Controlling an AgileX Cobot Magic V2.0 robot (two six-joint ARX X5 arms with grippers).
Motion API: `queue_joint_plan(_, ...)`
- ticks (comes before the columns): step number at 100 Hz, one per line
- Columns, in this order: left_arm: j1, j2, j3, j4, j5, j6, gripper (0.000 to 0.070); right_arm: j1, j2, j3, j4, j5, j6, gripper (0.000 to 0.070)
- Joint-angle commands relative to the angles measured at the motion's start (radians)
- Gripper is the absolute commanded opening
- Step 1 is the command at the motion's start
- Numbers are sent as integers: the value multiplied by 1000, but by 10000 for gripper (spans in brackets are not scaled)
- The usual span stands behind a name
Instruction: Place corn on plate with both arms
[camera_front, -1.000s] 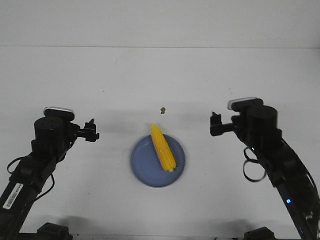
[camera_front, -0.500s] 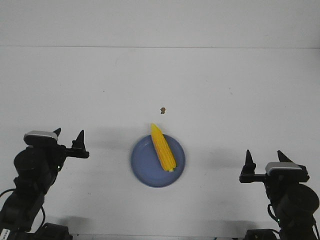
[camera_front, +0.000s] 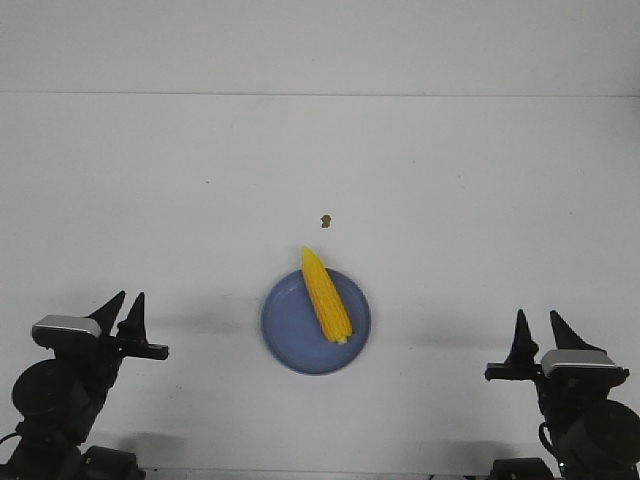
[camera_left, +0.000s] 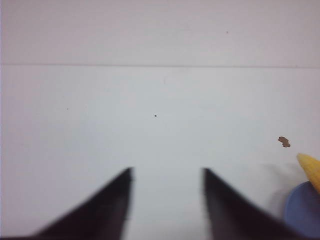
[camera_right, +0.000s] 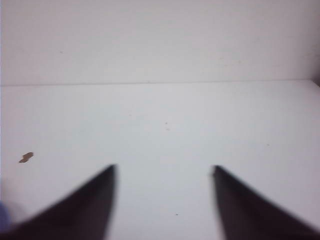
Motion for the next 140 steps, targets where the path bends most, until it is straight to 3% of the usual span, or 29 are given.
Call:
queue_joint_plan(1, 1, -6, 8, 6, -3, -3, 4, 0, 3, 8, 13, 3, -12, 7)
queue_joint_plan(110, 1, -13, 8, 4, -3, 11, 16, 0, 3, 8, 16, 3, -11, 0)
queue_joint_plan(124, 2, -40, -37, 69, -3, 16, 16, 0, 3, 8, 16, 3, -11, 0)
queue_joint_plan(140, 10, -127, -179, 244, -3, 22, 16, 0, 3, 8, 16, 3, -11, 0)
